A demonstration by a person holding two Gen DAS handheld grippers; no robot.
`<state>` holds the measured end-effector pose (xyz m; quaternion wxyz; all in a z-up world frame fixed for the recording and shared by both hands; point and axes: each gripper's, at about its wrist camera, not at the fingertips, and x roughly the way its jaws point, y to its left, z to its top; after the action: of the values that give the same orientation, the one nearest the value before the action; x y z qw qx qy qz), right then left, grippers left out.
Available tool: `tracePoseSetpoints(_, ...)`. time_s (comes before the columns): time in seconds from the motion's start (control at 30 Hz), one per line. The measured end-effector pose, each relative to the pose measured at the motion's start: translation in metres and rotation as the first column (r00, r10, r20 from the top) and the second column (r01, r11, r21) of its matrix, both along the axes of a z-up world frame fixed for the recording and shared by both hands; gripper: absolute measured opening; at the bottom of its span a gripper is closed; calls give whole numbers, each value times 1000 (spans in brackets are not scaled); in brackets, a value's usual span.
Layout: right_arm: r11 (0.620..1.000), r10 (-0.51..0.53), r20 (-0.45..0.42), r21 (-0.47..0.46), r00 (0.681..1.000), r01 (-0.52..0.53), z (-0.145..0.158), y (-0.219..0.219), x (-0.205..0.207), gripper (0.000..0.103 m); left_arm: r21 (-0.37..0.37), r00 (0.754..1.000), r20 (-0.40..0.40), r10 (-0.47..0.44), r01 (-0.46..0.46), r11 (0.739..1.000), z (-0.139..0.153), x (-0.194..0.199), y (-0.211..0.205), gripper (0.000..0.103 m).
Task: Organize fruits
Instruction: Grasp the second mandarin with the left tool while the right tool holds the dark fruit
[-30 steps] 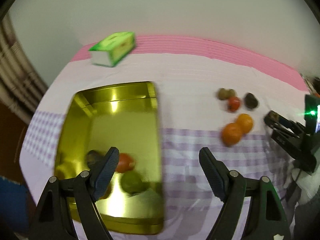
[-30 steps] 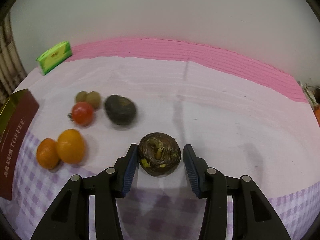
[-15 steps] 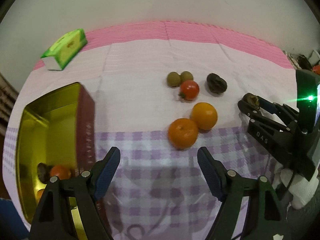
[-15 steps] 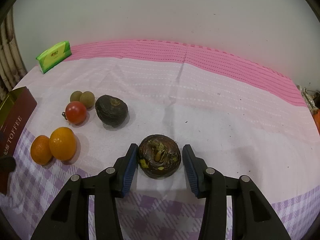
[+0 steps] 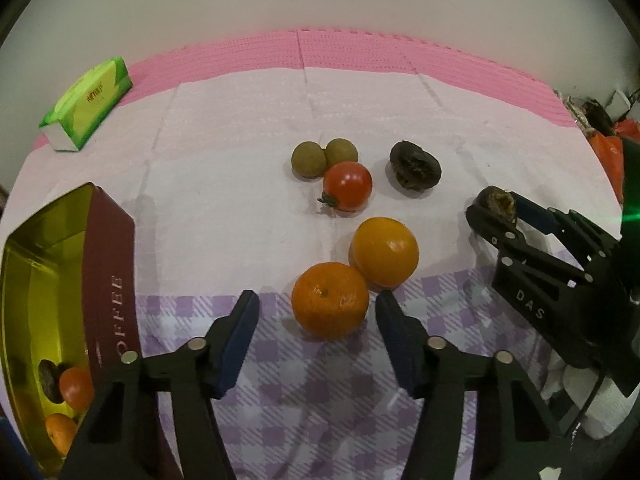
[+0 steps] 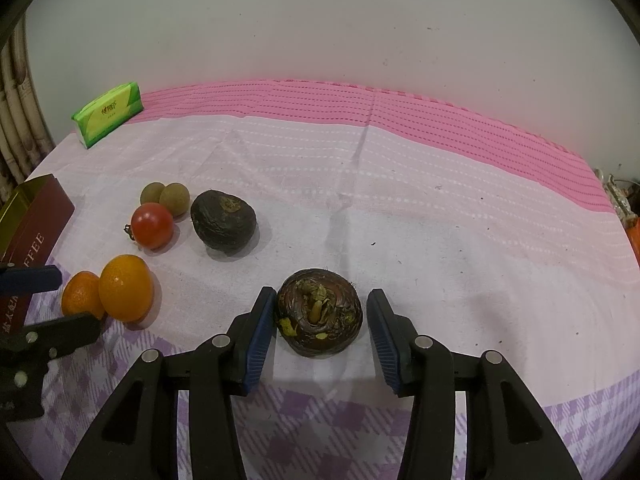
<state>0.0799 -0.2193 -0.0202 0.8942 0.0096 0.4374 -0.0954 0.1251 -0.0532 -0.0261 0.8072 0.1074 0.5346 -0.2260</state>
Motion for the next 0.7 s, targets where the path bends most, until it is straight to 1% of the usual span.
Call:
tracePoseSetpoints(0.07,1000,-1,0,-1,1000,1,0,0,0,48,-6,1000,-10,-2,2,1000,-2,1,-1,49)
tracePoseSetpoints(0.2,1000,-1,0,0,1000,1,0,0,0,48,0,1000,-12,-9,9,1000,-6,0,-5,48)
tracePoseSetpoints(0.37,1000,-2,0,0,1000,2,0,0,0,48,-13,1000,-10,-21,21,1000,-8,0,-7,46)
tracePoseSetpoints(0.5,1000,-3,0,0,1000,3,0,0,0,48,-12,1000,0,-22,22,1000,-9,0,-6,36)
tracePoseSetpoints(0.7,1000,-3,1,-1,1000,3,-1,0,0,48,-16,1000,5,-23,23,1000,-9,-4,-5,35)
